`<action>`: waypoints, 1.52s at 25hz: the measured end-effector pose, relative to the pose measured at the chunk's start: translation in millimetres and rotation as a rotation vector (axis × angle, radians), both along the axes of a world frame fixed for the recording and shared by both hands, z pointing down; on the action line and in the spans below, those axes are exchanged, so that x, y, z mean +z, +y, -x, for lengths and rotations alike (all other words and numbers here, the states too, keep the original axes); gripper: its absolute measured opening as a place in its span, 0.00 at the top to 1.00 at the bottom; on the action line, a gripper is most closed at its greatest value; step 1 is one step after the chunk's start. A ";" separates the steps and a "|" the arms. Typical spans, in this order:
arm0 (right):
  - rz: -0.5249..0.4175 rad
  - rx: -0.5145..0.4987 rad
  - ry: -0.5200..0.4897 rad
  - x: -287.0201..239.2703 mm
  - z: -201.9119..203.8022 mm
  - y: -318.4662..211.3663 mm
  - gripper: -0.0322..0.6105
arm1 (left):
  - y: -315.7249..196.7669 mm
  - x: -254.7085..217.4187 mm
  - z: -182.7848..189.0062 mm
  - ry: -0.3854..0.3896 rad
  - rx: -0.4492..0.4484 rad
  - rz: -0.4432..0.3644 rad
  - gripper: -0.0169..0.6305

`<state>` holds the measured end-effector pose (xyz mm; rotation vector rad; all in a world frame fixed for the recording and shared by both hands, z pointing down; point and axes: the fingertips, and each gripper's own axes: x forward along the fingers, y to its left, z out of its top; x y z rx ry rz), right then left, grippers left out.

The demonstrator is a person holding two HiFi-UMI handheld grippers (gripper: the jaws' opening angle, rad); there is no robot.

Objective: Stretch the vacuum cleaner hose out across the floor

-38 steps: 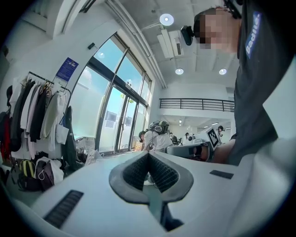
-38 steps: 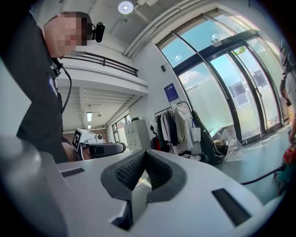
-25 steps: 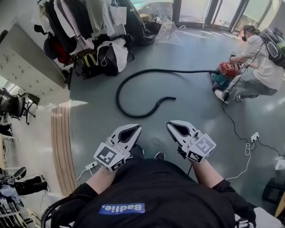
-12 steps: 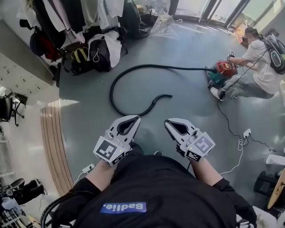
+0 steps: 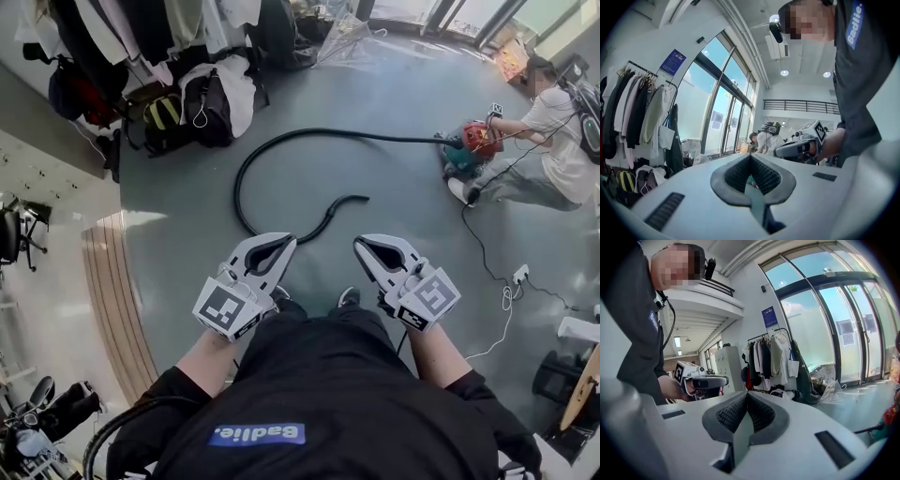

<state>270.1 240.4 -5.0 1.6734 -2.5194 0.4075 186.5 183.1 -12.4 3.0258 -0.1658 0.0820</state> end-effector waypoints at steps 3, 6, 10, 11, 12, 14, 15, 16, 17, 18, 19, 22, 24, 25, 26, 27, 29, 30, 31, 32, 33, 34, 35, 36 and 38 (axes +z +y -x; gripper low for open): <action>0.005 -0.034 -0.004 4.4 -8.8 -17.0 0.94 | -12.2 -0.9 -10.7 -0.010 -0.019 0.002 0.98; -0.004 -0.080 -0.003 5.7 -23.1 -34.1 0.94 | -25.3 -2.6 -25.6 -0.021 -0.057 0.005 0.98; -0.015 -0.155 -0.001 15.6 -60.0 -48.5 0.94 | -33.2 4.5 -59.5 -0.049 -0.122 -0.006 0.98; -0.015 -0.175 0.003 18.3 -70.6 -50.9 0.94 | -34.8 6.6 -68.8 -0.054 -0.139 -0.007 0.98; -0.014 -0.194 0.007 20.8 -81.1 -53.7 0.94 | -37.3 8.5 -77.6 -0.059 -0.157 -0.007 0.98; -0.008 -0.226 0.010 26.1 -101.7 -60.3 0.94 | -44.4 13.1 -93.8 -0.069 -0.195 0.001 0.98; -0.003 -0.239 0.010 29.3 -111.9 -63.4 0.94 | -48.2 15.7 -101.7 -0.072 -0.213 0.007 0.98; 0.003 -0.249 0.012 33.0 -122.1 -66.2 0.94 | -52.0 18.4 -109.9 -0.075 -0.228 0.011 0.98; 0.008 -0.258 0.014 37.3 -132.0 -68.9 0.94 | -55.9 21.2 -118.2 -0.077 -0.241 0.013 0.98; 0.014 -0.266 0.017 42.3 -141.6 -71.7 0.94 | -60.1 24.2 -126.3 -0.078 -0.253 0.014 0.98; 0.021 -0.271 0.018 48.2 -150.6 -75.2 0.94 | -65.0 27.7 -133.9 -0.078 -0.264 0.014 0.98; 0.056 -0.283 0.013 71.5 -170.9 -84.3 0.94 | -78.9 41.3 -152.3 -0.077 -0.297 0.024 0.98; 0.080 -0.290 0.011 88.5 -176.5 -88.7 0.94 | -85.3 49.2 -159.8 -0.070 -0.307 0.030 0.98; 0.091 -0.294 0.011 96.3 -176.6 -90.7 0.94 | -87.4 52.3 -161.7 -0.067 -0.308 0.030 0.98; 0.101 -0.297 0.013 103.7 -175.3 -92.7 0.94 | -89.3 55.3 -162.4 -0.066 -0.306 0.029 0.98; 0.109 -0.302 0.020 110.7 -172.9 -95.3 0.94 | -91.6 58.5 -162.0 -0.067 -0.304 0.027 0.98; 0.121 -0.315 0.036 124.2 -165.8 -102.1 0.94 | -97.6 67.3 -157.8 -0.078 -0.302 0.028 0.98; 0.129 -0.324 0.041 131.0 -160.6 -105.1 0.94 | -100.5 72.5 -154.0 -0.084 -0.302 0.032 0.98; 0.138 -0.335 0.043 138.3 -154.5 -107.5 0.94 | -103.1 77.7 -149.4 -0.091 -0.301 0.035 0.98; 0.148 -0.345 0.046 146.1 -147.8 -109.7 0.94 | -106.0 82.9 -144.4 -0.096 -0.301 0.036 0.98; 0.158 -0.353 0.050 154.3 -141.2 -112.1 0.94 | -109.5 88.2 -139.3 -0.100 -0.300 0.034 0.98; 0.165 -0.358 0.054 162.7 -135.3 -115.5 0.94 | -114.1 94.2 -134.5 -0.102 -0.299 0.030 0.98; 0.167 -0.360 0.061 171.1 -130.4 -120.2 0.94 | -119.6 101.4 -130.4 -0.102 -0.298 0.027 0.98; 0.166 -0.362 0.067 179.8 -126.3 -125.2 0.94 | -124.9 110.1 -126.8 -0.102 -0.297 0.025 0.98; 0.168 -0.356 0.074 201.0 -119.8 -132.7 0.94 | -132.9 132.1 -120.4 -0.105 -0.291 0.026 0.98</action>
